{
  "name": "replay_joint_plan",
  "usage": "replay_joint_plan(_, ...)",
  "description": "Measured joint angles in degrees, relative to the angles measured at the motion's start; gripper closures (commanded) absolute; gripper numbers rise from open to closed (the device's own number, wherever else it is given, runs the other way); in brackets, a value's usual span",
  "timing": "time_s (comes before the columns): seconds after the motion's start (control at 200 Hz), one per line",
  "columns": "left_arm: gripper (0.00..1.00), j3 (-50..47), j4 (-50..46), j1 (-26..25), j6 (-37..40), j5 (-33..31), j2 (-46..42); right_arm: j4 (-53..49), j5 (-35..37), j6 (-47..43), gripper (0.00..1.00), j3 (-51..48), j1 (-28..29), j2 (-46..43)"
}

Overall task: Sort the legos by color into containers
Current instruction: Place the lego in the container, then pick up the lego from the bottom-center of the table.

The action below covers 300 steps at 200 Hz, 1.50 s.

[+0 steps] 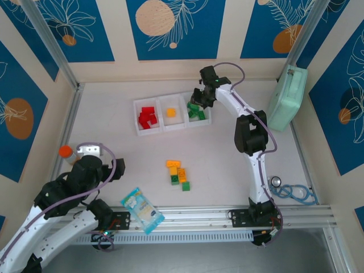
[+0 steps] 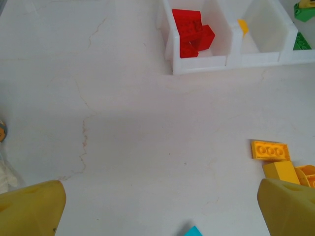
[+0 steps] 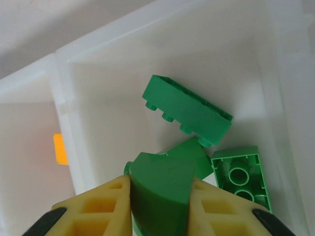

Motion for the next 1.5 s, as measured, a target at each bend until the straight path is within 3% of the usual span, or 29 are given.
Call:
replay_joint_plan(0.04, 0.01, -0.02, -0.02, 0.00, 0.00, 0.26, 0.35, -0.24, -0.17, 0.00, 0.59, 0.07, 0.02, 0.02)
replay_joint_plan(0.135, 0.01, -0.02, 0.00, 0.00, 0.02, 0.59, 0.96, -0.37, -0.39, -0.44, 0.35, 0.07, 0.35, 0.02)
replay_joint_plan(0.185, 0.01, -0.02, 0.00, 0.00, 0.02, 0.72, 1.11, -0.55, -0.37, 0.00, 0.28, 0.04, 0.68, 0.02)
replay_joint_plan(0.37, 0.01, -0.02, 0.00, 0.00, 0.02, 0.87, 1.14, -0.85, 0.26, -1.01, 0.17, -0.83, 1.92, -1.22)
replay_joint_plan(0.53, 0.01, -0.02, 0.02, 0.00, 0.04, 1.09, 1.14, -0.98, 0.98, -1.07, 0.08, -6.29, 3.04, -7.48)
replay_joint_plan(0.81, 0.01, -0.22, 1.31, 0.02, 1.20, 2.82, 2.12, 1.75, 1.77, 1.14, 0.04, -32.54, 9.16, -29.51)
replay_joint_plan(0.965, 0.01, -0.28, 1.49, 0.02, 1.53, 4.02, 4.33, 1.11, 1.97, 2.67, 0.07, -45.92, 18.34, -41.33)
replay_joint_plan(1.166, 0.01, -0.33, 1.66, 0.04, 1.60, 5.14, 4.61, -3.41, 4.00, 7.96, 0.11, -55.67, 32.52, -54.49)
replay_joint_plan(1.336, 0.01, -0.33, 1.66, 0.07, 2.12, 5.62, 4.61, -6.25, 6.54, 14.58, 0.09, -61.61, 41.35, -57.16)
replay_joint_plan(1.501, 0.01, -0.33, 1.68, 0.07, 2.64, 6.75, 4.61, -4.52, 6.36, 18.36, 0.08, -67.23, 43.50, -54.10)
